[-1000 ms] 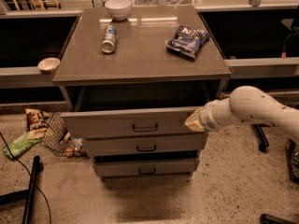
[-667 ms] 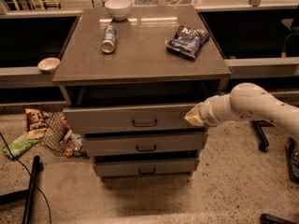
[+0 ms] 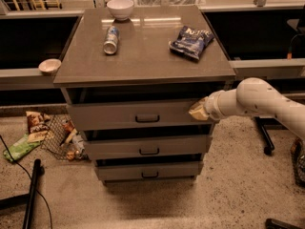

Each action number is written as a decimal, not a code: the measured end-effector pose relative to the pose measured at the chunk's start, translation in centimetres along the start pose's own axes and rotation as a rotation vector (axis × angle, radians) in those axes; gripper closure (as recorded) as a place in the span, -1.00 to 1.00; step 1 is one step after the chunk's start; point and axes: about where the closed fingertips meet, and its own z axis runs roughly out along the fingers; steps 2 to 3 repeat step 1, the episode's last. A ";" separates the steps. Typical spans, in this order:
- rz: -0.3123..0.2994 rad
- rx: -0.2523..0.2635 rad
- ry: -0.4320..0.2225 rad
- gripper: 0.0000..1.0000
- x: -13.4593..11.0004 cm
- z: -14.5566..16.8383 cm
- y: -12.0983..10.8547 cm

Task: Close top drawer

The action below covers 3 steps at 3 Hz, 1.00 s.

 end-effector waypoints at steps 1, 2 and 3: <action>-0.011 -0.031 -0.019 1.00 -0.4 -0.3 0.7; -0.011 -0.031 -0.019 1.00 -0.4 -0.3 0.7; -0.011 -0.031 -0.019 1.00 -0.4 -0.3 0.7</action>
Offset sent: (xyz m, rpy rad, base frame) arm 0.0000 0.0000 0.0000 0.0000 0.0000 0.0000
